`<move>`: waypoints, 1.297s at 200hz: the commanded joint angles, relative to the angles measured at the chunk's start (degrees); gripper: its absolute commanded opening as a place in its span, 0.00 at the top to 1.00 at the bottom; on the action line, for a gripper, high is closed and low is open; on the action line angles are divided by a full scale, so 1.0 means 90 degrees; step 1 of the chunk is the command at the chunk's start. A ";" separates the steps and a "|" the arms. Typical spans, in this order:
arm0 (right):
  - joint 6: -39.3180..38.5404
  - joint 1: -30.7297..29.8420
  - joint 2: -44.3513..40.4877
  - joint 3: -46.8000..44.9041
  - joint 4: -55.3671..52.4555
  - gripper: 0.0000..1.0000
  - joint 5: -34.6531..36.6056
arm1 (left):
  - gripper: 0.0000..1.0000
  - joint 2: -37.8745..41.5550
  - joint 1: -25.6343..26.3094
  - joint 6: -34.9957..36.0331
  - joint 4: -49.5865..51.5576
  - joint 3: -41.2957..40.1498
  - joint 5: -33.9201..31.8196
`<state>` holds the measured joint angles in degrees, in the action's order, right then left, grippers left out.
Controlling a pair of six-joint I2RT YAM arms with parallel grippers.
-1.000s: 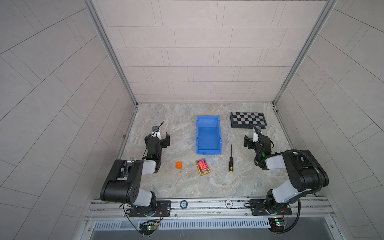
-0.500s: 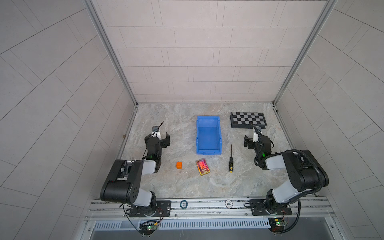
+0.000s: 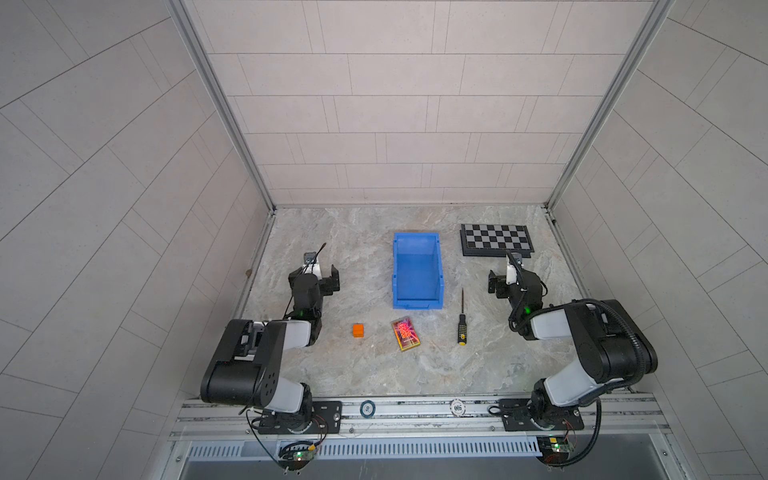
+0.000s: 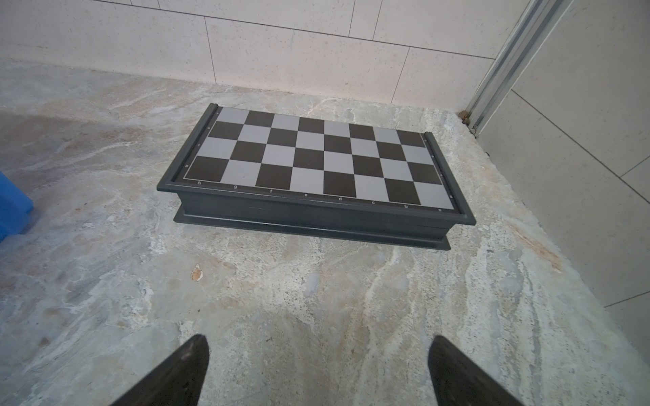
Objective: Put the screwdriver in the bin
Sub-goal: Move the screwdriver to the center of the table.
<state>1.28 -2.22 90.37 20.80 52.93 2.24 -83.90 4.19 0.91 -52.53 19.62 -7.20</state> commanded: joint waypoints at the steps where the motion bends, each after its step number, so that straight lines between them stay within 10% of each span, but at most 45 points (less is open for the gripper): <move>1: -0.0072 0.0032 0.0047 0.0140 0.0058 0.01 0.0042 | 0.00 0.0068 -0.0035 -0.0013 -0.0251 0.0028 -0.0077; 72: -0.0080 0.0002 -0.0145 0.0175 -0.0112 0.01 0.0077 | 0.01 0.1463 -0.0026 -0.0390 0.1726 0.0653 -0.1004; 117: 0.0087 0.0022 -0.1731 0.1356 -0.3295 0.01 0.0137 | 0.00 0.2836 -0.0025 -0.0982 0.4223 0.2215 -0.1923; 182: 0.0775 0.0022 -0.3134 0.3044 -0.6396 0.01 0.0093 | 0.01 0.2502 -0.0023 -0.0794 0.6265 0.4715 -0.0371; 259: 0.1188 -0.0107 -0.3312 0.3633 -0.7463 0.01 -0.0537 | 0.00 0.2138 0.0316 -0.1217 0.6638 0.4523 0.0583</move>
<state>9.37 -2.46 62.74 54.57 -11.27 -1.74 -64.34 5.52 -9.65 4.45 59.79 -2.92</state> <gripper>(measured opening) 0.994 0.995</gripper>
